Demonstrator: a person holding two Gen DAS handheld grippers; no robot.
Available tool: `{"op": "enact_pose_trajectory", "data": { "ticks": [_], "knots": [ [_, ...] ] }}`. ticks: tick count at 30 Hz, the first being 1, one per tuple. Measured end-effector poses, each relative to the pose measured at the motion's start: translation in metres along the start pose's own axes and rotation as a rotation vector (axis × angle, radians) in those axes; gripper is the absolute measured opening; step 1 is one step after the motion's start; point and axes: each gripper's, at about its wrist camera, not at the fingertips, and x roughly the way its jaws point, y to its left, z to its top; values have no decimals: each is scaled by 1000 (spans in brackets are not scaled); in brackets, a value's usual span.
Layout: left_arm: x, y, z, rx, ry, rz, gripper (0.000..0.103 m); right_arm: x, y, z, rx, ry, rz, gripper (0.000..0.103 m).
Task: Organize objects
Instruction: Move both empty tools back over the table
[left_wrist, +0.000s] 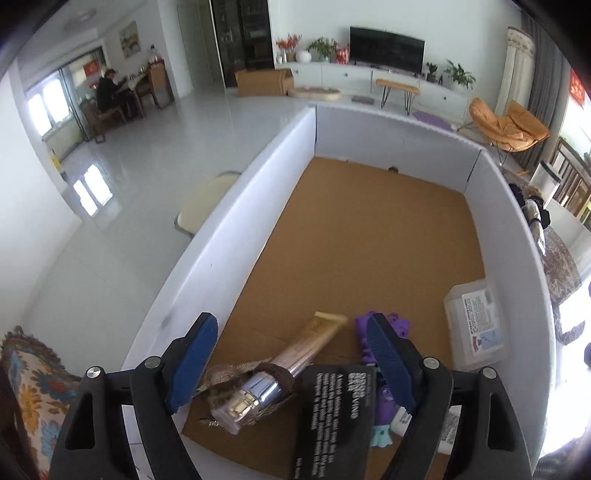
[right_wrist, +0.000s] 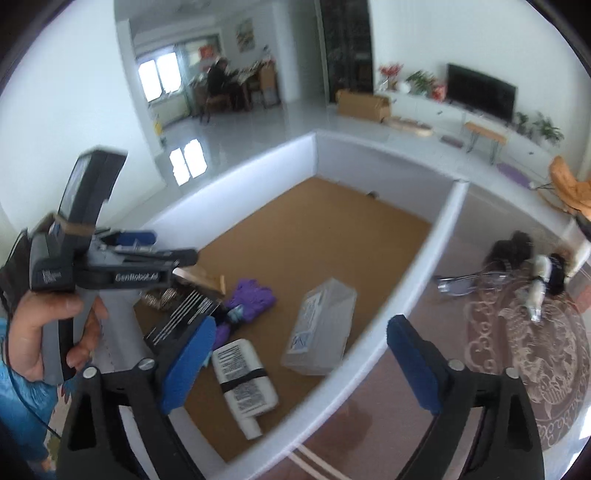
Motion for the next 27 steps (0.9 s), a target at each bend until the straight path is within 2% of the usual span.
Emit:
{"op": "enact_pose_trajectory", "data": {
  "ticks": [4, 8, 10, 13, 16, 22, 24, 27],
  "knots": [
    [-9, -19, 3, -15, -52, -27, 82, -23, -46, -16, 103, -66, -57, 101],
    [-30, -32, 4, -35, -128, -51, 82, -26, -103, -54, 170, -24, -184, 101],
    [-51, -38, 1, -28, -171, -88, 82, -26, -134, -84, 196, 13, -278, 101],
    [-77, -66, 3, 22, -211, -199, 82, -25, -182, -120, 245, 90, -391, 101],
    [-98, -105, 0, 97, -237, -310, 82, -33, -217, -151, 315, 128, -452, 101],
    [-126, -196, -27, 278, -208, -537, 83, -43, -254, -176, 439, 134, -476, 101],
    [-128, -226, -41, 344, -176, -574, 87, -43, -254, -177, 451, 130, -487, 101],
    [-110, -270, -70, 446, -91, -618, 88, -42, -252, -179, 451, 125, -504, 101]
  ]
}}
